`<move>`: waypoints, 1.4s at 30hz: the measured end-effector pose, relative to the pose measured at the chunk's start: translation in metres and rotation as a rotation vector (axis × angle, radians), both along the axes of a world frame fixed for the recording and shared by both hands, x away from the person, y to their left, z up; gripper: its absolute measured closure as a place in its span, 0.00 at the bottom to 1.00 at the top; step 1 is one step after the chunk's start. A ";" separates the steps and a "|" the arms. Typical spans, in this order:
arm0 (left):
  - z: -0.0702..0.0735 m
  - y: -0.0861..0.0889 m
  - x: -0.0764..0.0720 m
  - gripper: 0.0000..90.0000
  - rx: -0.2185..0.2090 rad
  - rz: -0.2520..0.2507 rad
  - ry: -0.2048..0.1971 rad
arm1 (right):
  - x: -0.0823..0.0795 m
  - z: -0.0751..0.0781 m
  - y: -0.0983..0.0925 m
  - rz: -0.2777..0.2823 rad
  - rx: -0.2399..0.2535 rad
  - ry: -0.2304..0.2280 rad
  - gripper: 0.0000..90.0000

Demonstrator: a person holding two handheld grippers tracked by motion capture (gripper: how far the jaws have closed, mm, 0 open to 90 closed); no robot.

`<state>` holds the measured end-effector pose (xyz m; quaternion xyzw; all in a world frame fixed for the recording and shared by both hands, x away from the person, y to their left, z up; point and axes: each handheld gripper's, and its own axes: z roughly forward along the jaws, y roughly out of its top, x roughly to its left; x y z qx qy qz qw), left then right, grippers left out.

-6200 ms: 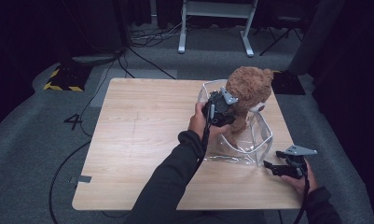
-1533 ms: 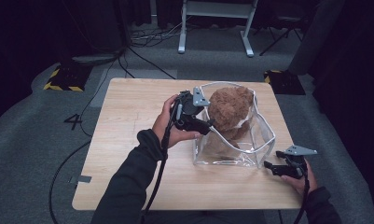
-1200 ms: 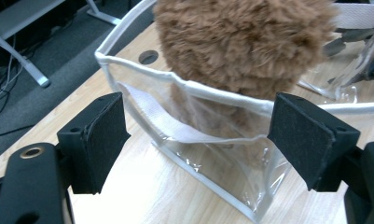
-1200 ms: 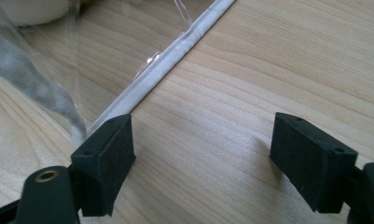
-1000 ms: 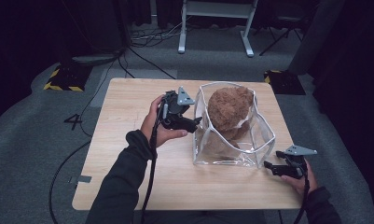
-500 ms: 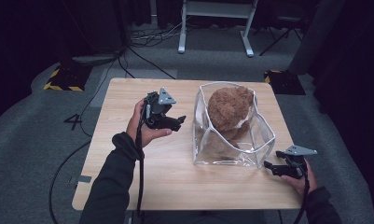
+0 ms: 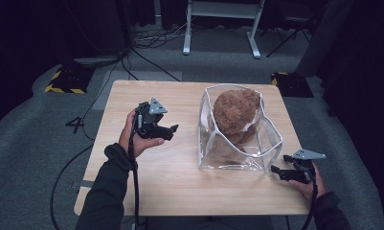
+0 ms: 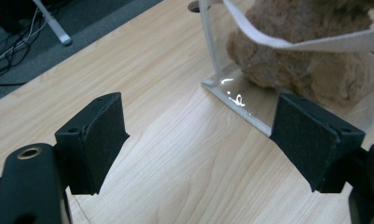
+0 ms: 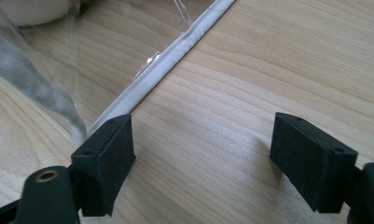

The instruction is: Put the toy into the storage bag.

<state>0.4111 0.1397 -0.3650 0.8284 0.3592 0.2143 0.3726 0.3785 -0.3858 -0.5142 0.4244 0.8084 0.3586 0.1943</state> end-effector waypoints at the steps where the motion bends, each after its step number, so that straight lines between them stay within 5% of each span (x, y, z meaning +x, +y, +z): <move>1: -0.003 0.002 0.000 0.20 -0.001 0.003 0.004 | 0.000 0.000 0.000 0.001 -0.001 0.000 0.24; 19: -0.039 0.034 -0.009 0.20 0.042 0.063 0.052 | 0.000 0.000 0.000 0.001 -0.001 0.000 0.24; 37: -0.073 0.046 -0.022 0.19 0.103 0.067 0.068 | 0.000 0.000 0.000 0.002 -0.001 0.001 0.24; 42: -0.086 0.051 -0.026 0.19 0.091 0.076 0.084 | 0.000 0.000 0.000 0.000 0.000 0.000 0.24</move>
